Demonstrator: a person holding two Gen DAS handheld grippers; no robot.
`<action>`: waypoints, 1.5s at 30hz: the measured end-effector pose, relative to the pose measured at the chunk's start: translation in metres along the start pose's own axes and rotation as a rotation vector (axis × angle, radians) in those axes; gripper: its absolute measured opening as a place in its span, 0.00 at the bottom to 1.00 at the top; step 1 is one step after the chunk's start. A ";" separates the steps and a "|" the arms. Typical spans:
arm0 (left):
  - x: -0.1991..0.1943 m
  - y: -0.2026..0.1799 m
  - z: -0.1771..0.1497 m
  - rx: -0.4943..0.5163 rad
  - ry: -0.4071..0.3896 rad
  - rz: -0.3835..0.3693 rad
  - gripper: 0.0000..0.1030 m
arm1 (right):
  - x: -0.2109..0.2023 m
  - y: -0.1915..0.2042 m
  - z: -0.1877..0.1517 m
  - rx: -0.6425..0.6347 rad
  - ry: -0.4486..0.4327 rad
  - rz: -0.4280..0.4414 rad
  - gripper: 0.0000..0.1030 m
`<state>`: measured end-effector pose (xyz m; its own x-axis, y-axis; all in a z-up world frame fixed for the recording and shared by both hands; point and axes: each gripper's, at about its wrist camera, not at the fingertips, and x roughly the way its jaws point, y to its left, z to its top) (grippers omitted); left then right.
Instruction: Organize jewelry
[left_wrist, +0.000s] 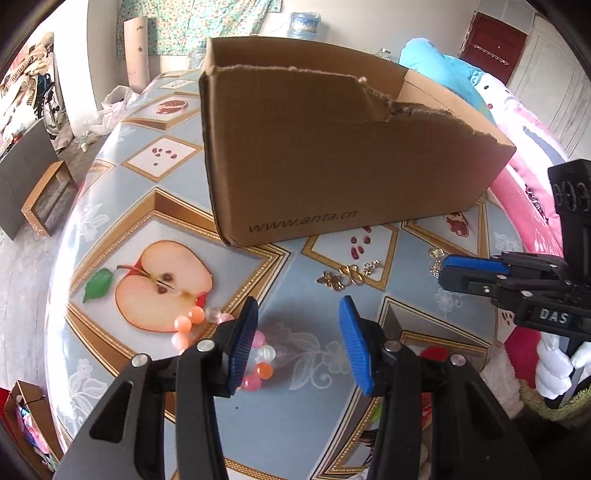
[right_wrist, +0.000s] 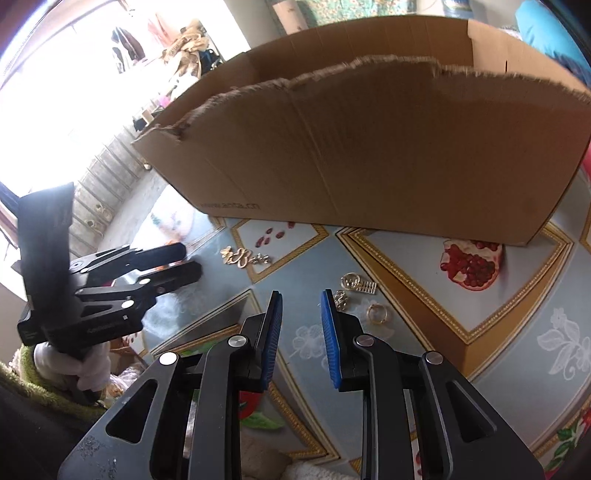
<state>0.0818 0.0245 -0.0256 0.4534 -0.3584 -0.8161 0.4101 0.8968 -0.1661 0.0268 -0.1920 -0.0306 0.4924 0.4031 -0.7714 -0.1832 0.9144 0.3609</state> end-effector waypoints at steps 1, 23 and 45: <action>-0.001 0.000 0.000 0.000 -0.003 -0.006 0.43 | 0.003 -0.002 0.001 0.010 0.003 0.007 0.22; 0.003 -0.009 0.012 0.029 -0.034 -0.048 0.43 | 0.008 -0.004 0.014 0.028 0.008 0.100 0.22; 0.017 -0.029 0.006 0.143 0.014 -0.101 0.23 | 0.007 -0.018 0.011 0.063 0.027 0.022 0.20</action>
<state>0.0820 -0.0095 -0.0315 0.3936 -0.4406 -0.8068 0.5617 0.8100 -0.1683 0.0425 -0.2056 -0.0369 0.4653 0.4250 -0.7764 -0.1391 0.9014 0.4100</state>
